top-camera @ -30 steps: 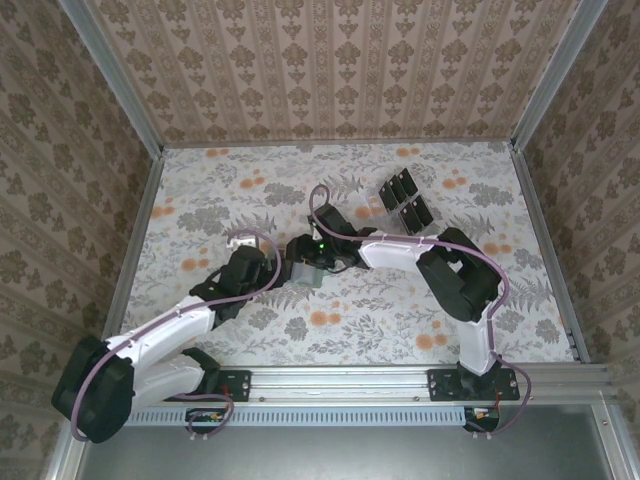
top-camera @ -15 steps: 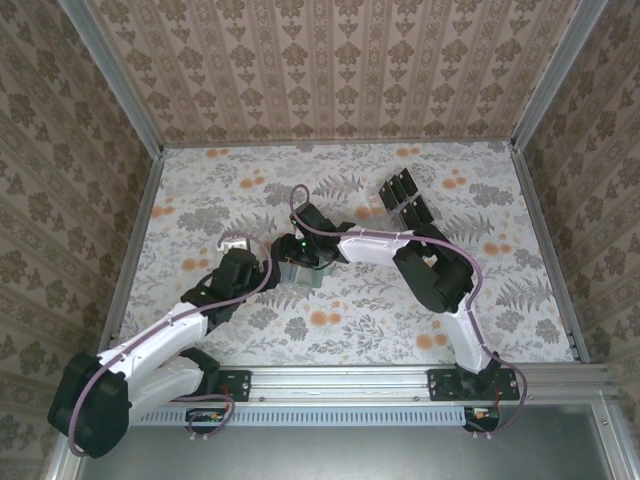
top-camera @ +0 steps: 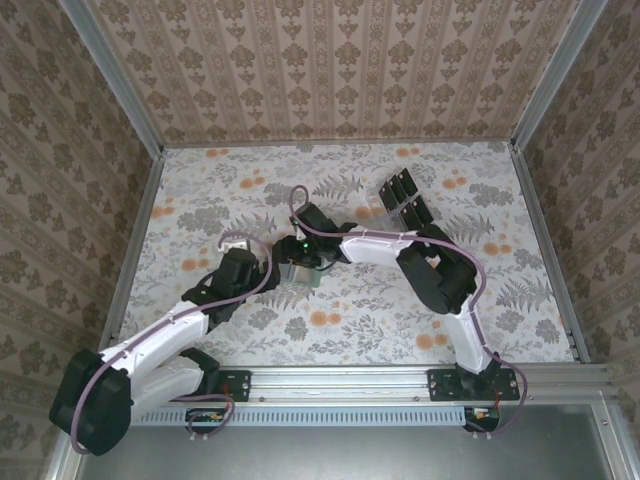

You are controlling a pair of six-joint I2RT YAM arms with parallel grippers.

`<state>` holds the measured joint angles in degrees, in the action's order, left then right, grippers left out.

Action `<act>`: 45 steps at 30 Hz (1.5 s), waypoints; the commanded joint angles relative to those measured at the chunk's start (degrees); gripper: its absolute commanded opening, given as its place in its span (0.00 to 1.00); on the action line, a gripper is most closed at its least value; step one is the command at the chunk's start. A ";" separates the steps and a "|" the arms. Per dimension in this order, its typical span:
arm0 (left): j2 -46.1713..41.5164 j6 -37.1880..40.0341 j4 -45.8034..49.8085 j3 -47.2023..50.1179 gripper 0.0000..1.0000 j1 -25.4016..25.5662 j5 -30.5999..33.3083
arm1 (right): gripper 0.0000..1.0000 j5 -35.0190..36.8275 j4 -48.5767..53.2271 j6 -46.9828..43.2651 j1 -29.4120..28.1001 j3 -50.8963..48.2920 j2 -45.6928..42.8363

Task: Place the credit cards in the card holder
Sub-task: Flip over the card slot on the card holder, then pick up the credit card from the storage box.

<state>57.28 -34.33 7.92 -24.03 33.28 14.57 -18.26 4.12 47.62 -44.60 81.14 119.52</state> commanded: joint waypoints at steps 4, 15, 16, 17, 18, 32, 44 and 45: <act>3.12 0.66 0.14 -2.86 1.00 -0.49 -1.11 | 0.55 2.52 9.93 -10.80 5.63 -1.39 -13.77; 10.73 2.70 2.88 -9.08 1.00 -1.88 -3.12 | 0.47 26.63 32.67 -27.50 17.54 6.73 -13.56; 11.03 2.93 2.97 -9.42 1.00 -2.07 -3.38 | 0.45 29.20 33.22 -28.78 17.91 7.62 -12.58; 11.25 3.08 3.04 -9.70 1.00 -2.25 -3.58 | 0.43 31.61 33.93 -29.78 18.20 8.70 -11.66; 11.48 3.19 3.15 -9.90 1.00 -2.40 -3.79 | 0.42 33.41 34.40 -30.55 18.38 9.71 -10.73; 13.65 3.56 3.11 -10.94 1.00 -3.31 -5.74 | 0.38 46.79 36.54 -38.21 20.12 19.69 -0.74; 13.12 3.73 3.90 -10.99 1.00 -3.52 -5.69 | 0.36 46.67 36.49 -38.83 22.09 22.26 4.64; 13.04 3.74 3.90 -11.04 1.00 -3.57 -5.69 | 0.35 46.63 36.55 -38.83 22.24 22.33 4.83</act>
<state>70.57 -31.73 10.63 -33.21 30.26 9.17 27.05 39.05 9.74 -22.74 101.38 123.15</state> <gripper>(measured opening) 0.997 0.356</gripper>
